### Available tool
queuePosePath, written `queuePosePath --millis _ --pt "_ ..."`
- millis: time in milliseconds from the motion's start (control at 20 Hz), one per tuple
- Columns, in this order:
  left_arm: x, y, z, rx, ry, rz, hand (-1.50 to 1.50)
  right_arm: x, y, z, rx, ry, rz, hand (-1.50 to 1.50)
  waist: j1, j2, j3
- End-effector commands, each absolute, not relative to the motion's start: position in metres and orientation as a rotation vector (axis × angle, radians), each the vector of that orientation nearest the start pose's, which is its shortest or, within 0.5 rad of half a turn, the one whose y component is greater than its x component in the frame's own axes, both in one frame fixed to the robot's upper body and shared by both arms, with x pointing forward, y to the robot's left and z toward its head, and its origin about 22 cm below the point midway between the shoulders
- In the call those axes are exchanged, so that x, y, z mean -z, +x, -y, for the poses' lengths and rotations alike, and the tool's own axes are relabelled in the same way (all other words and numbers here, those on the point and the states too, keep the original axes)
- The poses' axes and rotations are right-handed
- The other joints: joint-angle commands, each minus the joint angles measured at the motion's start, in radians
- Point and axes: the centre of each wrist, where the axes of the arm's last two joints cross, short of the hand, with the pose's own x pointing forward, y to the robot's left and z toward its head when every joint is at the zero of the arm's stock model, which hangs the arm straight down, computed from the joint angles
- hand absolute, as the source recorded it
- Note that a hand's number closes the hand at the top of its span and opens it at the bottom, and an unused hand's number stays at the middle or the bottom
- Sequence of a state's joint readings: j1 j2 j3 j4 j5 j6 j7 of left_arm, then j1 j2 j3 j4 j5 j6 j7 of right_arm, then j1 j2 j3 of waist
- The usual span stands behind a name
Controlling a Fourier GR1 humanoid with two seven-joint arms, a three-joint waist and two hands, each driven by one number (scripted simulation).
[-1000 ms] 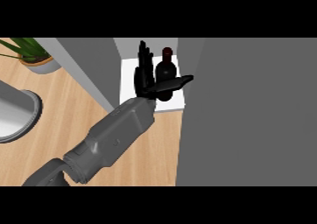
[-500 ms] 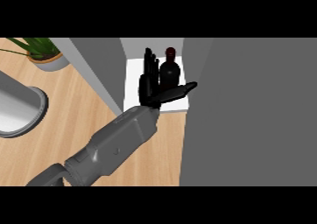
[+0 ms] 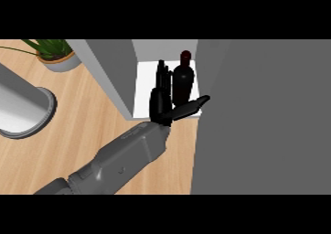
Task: Pick up the wine, place it into the cabinet and close the cabinet
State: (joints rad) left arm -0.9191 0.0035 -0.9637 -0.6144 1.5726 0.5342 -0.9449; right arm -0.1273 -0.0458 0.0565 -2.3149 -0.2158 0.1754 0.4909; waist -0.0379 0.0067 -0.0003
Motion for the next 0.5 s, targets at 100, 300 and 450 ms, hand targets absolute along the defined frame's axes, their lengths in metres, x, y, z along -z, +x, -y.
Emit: queuePosePath --millis 100,300,450 --pt "0.021 0.335 -0.030 -0.278 -0.237 1.764 -1.50 -0.182 0.185 0.215 -0.286 0.310 1.922 -1.50 0.027 -0.005 0.000" --pt "0.039 0.308 -0.031 -0.281 -0.261 1.771 -1.50 -0.196 0.176 0.216 -0.273 0.279 1.924 -1.50 0.038 -0.009 0.000" --pt "0.035 0.310 -0.038 -0.262 -0.269 1.798 -1.50 -0.189 0.178 0.227 -0.285 0.280 1.926 -1.50 0.035 -0.008 0.000"
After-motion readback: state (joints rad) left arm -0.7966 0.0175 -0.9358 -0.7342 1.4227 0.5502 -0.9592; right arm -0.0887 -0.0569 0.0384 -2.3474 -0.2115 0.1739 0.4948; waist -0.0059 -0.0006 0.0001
